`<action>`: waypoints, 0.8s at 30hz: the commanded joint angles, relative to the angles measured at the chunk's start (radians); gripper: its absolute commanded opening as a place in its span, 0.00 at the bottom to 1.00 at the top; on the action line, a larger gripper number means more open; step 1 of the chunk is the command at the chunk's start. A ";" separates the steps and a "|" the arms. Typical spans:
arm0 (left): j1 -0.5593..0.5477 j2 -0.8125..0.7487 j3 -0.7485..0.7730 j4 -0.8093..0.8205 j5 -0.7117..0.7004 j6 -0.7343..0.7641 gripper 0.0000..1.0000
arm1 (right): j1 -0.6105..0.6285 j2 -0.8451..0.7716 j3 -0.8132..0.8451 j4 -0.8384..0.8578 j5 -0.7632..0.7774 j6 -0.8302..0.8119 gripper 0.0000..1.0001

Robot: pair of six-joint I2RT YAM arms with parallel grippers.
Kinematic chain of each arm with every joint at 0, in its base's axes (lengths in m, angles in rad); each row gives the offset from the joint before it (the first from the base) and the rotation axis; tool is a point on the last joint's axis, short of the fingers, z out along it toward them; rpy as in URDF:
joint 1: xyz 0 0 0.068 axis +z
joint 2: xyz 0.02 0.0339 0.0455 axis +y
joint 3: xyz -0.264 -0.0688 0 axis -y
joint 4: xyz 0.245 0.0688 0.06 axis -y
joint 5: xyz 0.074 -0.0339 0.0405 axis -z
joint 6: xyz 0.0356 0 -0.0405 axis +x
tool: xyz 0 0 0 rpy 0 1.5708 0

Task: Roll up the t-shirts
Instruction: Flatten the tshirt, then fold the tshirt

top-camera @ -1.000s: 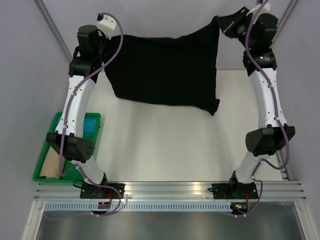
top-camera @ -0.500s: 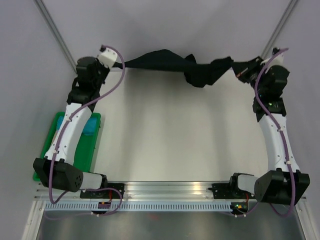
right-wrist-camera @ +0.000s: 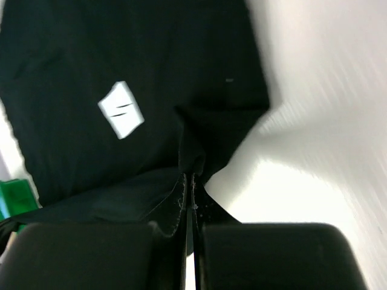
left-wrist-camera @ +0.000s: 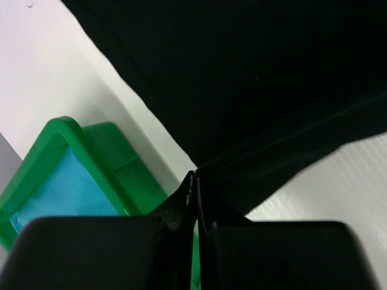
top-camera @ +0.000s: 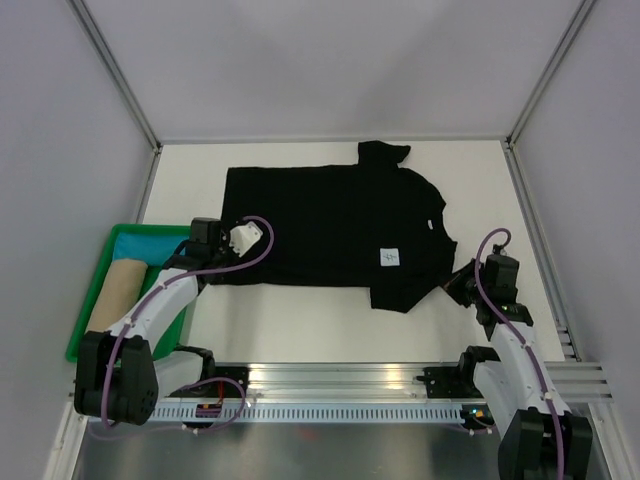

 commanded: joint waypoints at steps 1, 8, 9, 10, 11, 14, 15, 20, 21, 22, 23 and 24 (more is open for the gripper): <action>0.009 -0.045 -0.025 0.004 -0.002 0.058 0.02 | -0.004 -0.048 -0.027 -0.043 0.015 0.038 0.00; 0.008 -0.056 -0.035 -0.062 0.027 0.050 0.02 | 0.000 -0.046 0.021 -0.071 0.055 -0.043 0.00; 0.008 -0.047 -0.024 -0.062 0.054 0.035 0.02 | 0.002 -0.036 0.026 -0.048 0.052 -0.037 0.00; 0.008 -0.039 0.002 -0.059 0.062 0.027 0.02 | 0.002 -0.005 0.033 -0.010 0.049 -0.036 0.00; 0.008 -0.025 0.019 -0.054 0.074 0.018 0.02 | 0.002 0.018 0.042 0.012 0.047 -0.034 0.00; 0.008 0.045 0.083 -0.024 0.079 -0.004 0.02 | 0.005 0.127 0.085 0.105 0.047 -0.031 0.00; 0.008 0.067 0.100 -0.013 0.079 -0.001 0.02 | 0.009 0.156 0.113 0.127 0.050 -0.030 0.00; 0.008 0.248 0.207 0.032 0.036 0.007 0.02 | 0.020 0.335 0.204 0.220 0.081 -0.034 0.00; 0.008 0.265 0.220 0.038 0.036 0.013 0.02 | 0.020 0.375 0.231 0.228 0.084 -0.036 0.00; 0.008 0.295 0.238 0.044 0.004 0.016 0.02 | 0.020 0.395 0.243 0.231 0.088 -0.043 0.00; 0.008 0.308 0.246 0.064 -0.002 0.025 0.02 | 0.020 0.412 0.257 0.236 0.088 -0.046 0.00; 0.008 0.318 0.250 0.076 -0.010 0.030 0.02 | 0.022 0.441 0.276 0.240 0.087 -0.046 0.00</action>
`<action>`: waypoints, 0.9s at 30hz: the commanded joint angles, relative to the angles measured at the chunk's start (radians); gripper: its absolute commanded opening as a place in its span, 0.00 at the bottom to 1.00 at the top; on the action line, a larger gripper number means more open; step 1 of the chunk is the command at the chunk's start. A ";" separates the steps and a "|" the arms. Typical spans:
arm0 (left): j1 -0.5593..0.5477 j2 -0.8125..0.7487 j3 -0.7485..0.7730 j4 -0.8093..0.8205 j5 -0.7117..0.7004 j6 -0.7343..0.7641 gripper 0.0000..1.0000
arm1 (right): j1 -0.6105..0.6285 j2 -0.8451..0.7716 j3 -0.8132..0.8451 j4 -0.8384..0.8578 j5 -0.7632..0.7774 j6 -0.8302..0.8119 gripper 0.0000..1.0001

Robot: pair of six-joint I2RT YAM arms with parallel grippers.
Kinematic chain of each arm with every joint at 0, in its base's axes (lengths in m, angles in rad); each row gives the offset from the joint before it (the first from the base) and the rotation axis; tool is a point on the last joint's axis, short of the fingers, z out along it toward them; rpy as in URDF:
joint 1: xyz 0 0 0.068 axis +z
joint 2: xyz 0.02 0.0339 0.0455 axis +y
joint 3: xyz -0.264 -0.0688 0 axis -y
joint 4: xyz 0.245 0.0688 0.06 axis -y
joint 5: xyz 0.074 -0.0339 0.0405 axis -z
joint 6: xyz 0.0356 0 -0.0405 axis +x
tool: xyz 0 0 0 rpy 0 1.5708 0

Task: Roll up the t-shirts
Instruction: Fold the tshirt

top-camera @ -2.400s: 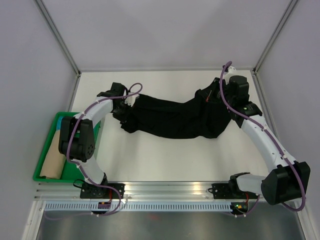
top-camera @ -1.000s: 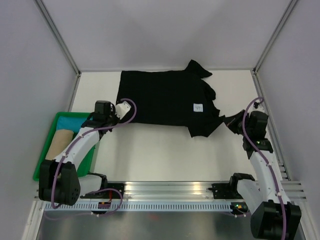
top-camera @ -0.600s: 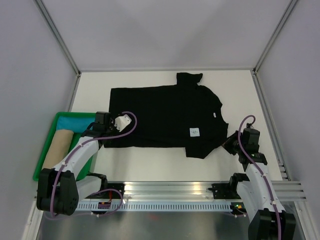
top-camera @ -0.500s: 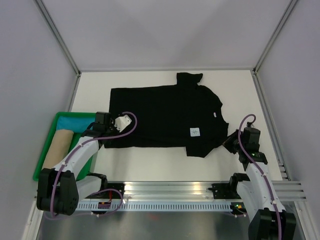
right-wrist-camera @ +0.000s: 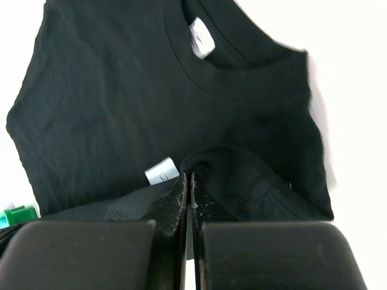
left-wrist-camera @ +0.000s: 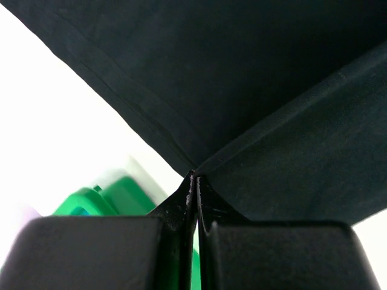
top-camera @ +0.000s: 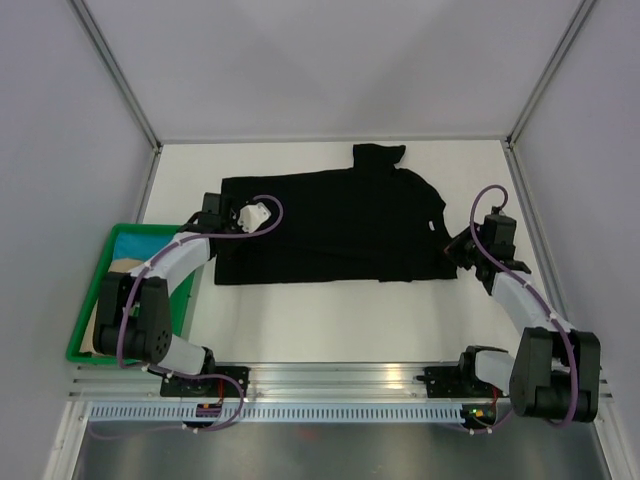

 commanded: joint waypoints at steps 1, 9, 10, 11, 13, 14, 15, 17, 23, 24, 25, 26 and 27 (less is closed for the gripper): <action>0.007 0.043 0.060 0.075 -0.053 0.012 0.02 | 0.000 0.057 0.075 0.087 0.039 -0.020 0.00; 0.007 0.155 0.126 0.120 -0.063 0.037 0.02 | 0.001 0.177 0.117 0.114 0.076 -0.052 0.00; 0.006 0.166 0.135 0.123 -0.068 0.041 0.02 | 0.000 0.186 0.118 0.121 0.079 -0.054 0.00; 0.006 0.177 0.138 0.125 -0.070 0.044 0.02 | 0.000 0.197 0.118 0.127 0.082 -0.052 0.00; 0.006 0.203 0.144 0.134 -0.076 0.047 0.02 | 0.001 0.231 0.123 0.148 0.088 -0.055 0.00; 0.004 0.209 0.147 0.137 -0.077 0.051 0.02 | 0.001 0.243 0.128 0.153 0.090 -0.058 0.01; 0.004 0.216 0.147 0.144 -0.082 0.052 0.02 | 0.000 0.267 0.141 0.159 0.091 -0.058 0.02; 0.004 0.230 0.150 0.157 -0.082 0.055 0.02 | 0.001 0.295 0.163 0.158 0.101 -0.069 0.07; -0.005 0.259 0.164 0.155 -0.086 0.041 0.03 | 0.027 0.312 0.285 0.031 0.215 -0.169 0.45; -0.005 0.258 0.164 0.155 -0.086 0.041 0.03 | 0.065 0.288 0.295 -0.012 0.232 -0.190 0.50; -0.006 0.256 0.163 0.154 -0.088 0.038 0.03 | 0.090 0.277 0.304 -0.032 0.270 -0.206 0.51; -0.006 0.253 0.161 0.154 -0.086 0.038 0.03 | 0.158 0.257 0.315 -0.051 0.318 -0.236 0.52; -0.006 0.252 0.160 0.154 -0.085 0.037 0.03 | 0.194 0.251 0.318 -0.083 0.340 -0.249 0.53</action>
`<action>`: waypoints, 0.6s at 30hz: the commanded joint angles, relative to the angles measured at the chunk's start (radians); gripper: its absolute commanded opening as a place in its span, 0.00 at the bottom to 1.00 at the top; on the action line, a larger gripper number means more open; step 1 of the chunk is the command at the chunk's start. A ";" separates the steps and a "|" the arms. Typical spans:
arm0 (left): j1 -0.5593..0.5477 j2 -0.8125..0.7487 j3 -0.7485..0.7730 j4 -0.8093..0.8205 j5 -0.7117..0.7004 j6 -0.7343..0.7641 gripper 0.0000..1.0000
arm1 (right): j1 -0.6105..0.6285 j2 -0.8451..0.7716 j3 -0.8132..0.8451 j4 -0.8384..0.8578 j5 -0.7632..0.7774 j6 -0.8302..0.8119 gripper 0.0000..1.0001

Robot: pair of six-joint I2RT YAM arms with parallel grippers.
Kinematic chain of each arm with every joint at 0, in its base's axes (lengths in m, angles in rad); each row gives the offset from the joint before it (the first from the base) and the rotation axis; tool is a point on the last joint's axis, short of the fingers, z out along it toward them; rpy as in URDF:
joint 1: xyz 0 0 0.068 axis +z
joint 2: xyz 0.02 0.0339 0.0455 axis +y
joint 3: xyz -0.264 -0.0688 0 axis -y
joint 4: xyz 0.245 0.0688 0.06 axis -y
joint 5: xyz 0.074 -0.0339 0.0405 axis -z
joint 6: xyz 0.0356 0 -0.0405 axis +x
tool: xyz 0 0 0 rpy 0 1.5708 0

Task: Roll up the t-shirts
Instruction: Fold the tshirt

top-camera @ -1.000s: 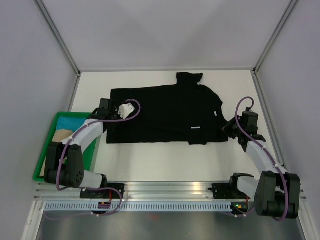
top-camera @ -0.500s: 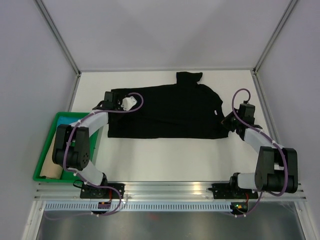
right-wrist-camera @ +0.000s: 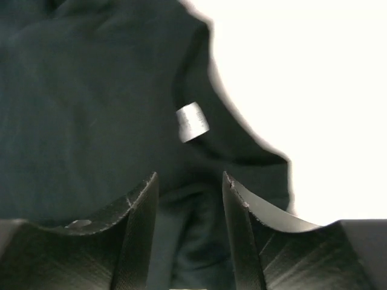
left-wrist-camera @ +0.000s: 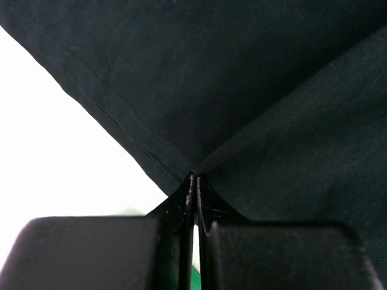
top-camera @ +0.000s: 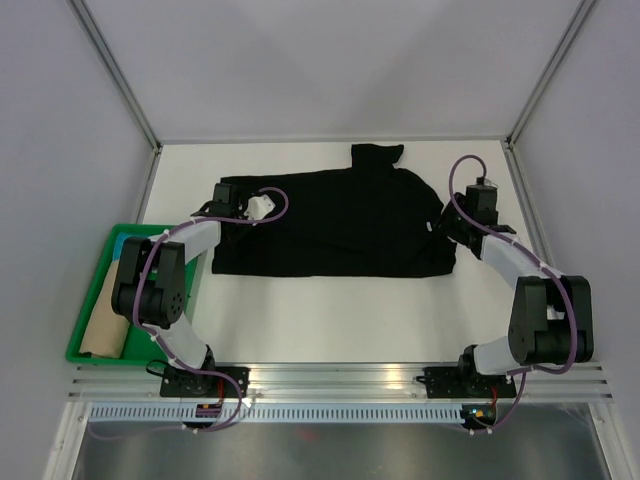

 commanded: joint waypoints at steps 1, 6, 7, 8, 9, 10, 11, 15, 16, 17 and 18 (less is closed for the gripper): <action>-0.003 -0.005 0.030 0.035 -0.011 0.017 0.03 | 0.155 -0.062 0.052 -0.106 0.144 -0.106 0.55; -0.004 -0.010 0.033 0.035 -0.012 0.012 0.04 | 0.388 0.020 0.119 -0.233 0.278 -0.181 0.59; -0.004 -0.010 0.033 0.035 -0.012 0.014 0.04 | 0.411 0.037 0.133 -0.252 0.304 -0.190 0.59; -0.004 -0.011 0.031 0.035 -0.014 0.015 0.04 | 0.456 0.056 0.158 -0.266 0.327 -0.206 0.59; -0.004 -0.013 0.030 0.035 -0.016 0.015 0.04 | 0.471 0.076 0.170 -0.290 0.347 -0.236 0.59; -0.004 -0.014 0.028 0.034 -0.017 0.015 0.04 | 0.490 0.112 0.184 -0.301 0.364 -0.249 0.58; -0.004 -0.016 0.028 0.035 -0.017 0.015 0.04 | 0.511 0.134 0.207 -0.310 0.364 -0.259 0.57; -0.006 -0.023 0.027 0.034 -0.017 0.012 0.04 | 0.533 0.211 0.235 -0.334 0.421 -0.278 0.56; -0.008 -0.025 0.027 0.034 -0.017 0.011 0.04 | 0.536 0.223 0.238 -0.334 0.430 -0.289 0.55; -0.008 -0.026 0.027 0.034 -0.016 0.011 0.04 | 0.540 0.244 0.241 -0.330 0.441 -0.292 0.55; -0.008 -0.028 0.025 0.034 -0.017 0.012 0.04 | 0.540 0.257 0.244 -0.329 0.441 -0.296 0.54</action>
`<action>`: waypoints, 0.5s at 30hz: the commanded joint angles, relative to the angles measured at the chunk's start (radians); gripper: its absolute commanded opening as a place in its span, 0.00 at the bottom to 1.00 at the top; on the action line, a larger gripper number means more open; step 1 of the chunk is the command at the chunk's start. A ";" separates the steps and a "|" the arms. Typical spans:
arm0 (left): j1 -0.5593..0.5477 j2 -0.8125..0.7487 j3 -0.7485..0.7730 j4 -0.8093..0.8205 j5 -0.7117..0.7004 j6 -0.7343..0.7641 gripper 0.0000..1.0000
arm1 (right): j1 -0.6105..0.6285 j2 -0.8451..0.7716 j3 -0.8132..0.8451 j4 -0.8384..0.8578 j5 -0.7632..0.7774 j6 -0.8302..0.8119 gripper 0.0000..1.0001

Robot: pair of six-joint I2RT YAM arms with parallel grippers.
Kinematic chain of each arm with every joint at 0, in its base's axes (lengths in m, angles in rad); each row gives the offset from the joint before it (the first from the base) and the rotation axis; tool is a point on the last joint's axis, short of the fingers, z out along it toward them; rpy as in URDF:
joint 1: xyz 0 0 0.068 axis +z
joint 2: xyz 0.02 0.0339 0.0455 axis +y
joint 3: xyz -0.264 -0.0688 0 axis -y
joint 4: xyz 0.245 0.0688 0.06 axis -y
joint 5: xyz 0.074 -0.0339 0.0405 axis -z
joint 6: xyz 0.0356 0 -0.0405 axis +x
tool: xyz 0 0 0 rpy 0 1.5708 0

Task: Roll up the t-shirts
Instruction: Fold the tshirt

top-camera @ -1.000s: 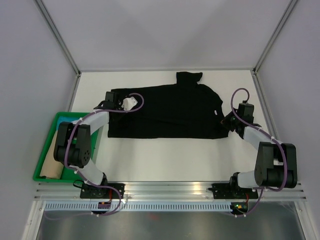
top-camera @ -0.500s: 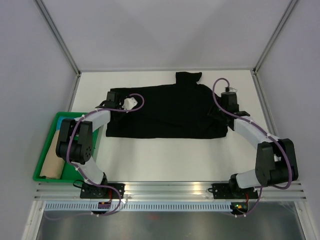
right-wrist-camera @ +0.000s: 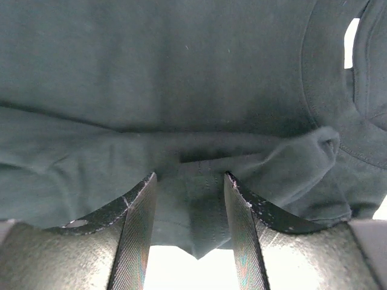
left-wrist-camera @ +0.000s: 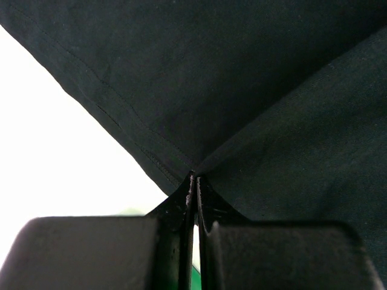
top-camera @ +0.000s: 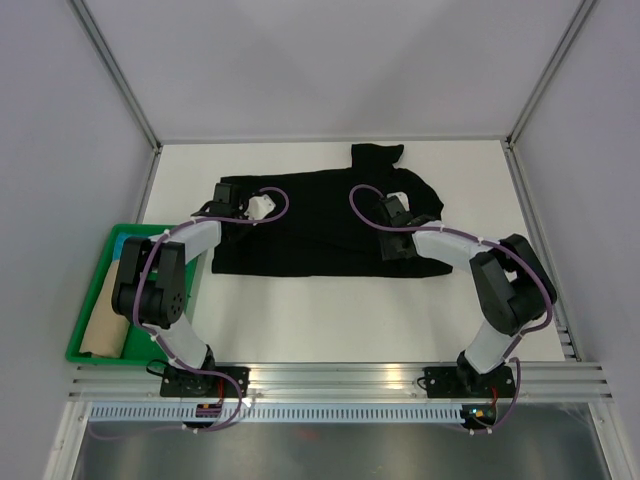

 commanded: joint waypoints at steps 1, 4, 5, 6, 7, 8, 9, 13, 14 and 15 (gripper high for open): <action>-0.005 -0.031 0.025 0.032 -0.013 0.012 0.04 | 0.006 0.039 0.049 -0.031 0.084 -0.049 0.53; -0.005 -0.034 0.022 0.030 -0.014 0.015 0.04 | 0.006 0.053 0.049 -0.031 0.127 -0.041 0.39; -0.006 -0.036 0.022 0.030 -0.014 0.015 0.04 | 0.006 0.052 0.044 -0.029 0.139 -0.040 0.30; -0.006 -0.039 0.022 0.027 -0.014 0.015 0.04 | 0.006 0.043 0.043 -0.020 0.147 -0.040 0.27; -0.006 -0.040 0.019 0.029 -0.014 0.017 0.04 | 0.006 0.039 0.040 -0.017 0.155 -0.040 0.23; -0.006 -0.043 0.019 0.029 -0.014 0.017 0.04 | 0.006 0.036 0.040 -0.014 0.159 -0.041 0.19; -0.006 -0.045 0.017 0.027 -0.014 0.017 0.04 | 0.006 0.038 0.041 -0.015 0.170 -0.044 0.17; -0.006 -0.049 0.017 0.027 -0.014 0.021 0.04 | 0.006 0.030 0.044 -0.015 0.179 -0.048 0.00; -0.006 -0.051 0.017 0.026 -0.014 0.021 0.04 | 0.006 0.024 0.044 -0.011 0.178 -0.040 0.00; -0.006 -0.051 0.017 0.026 -0.016 0.021 0.04 | 0.006 0.015 0.046 -0.006 0.175 -0.037 0.00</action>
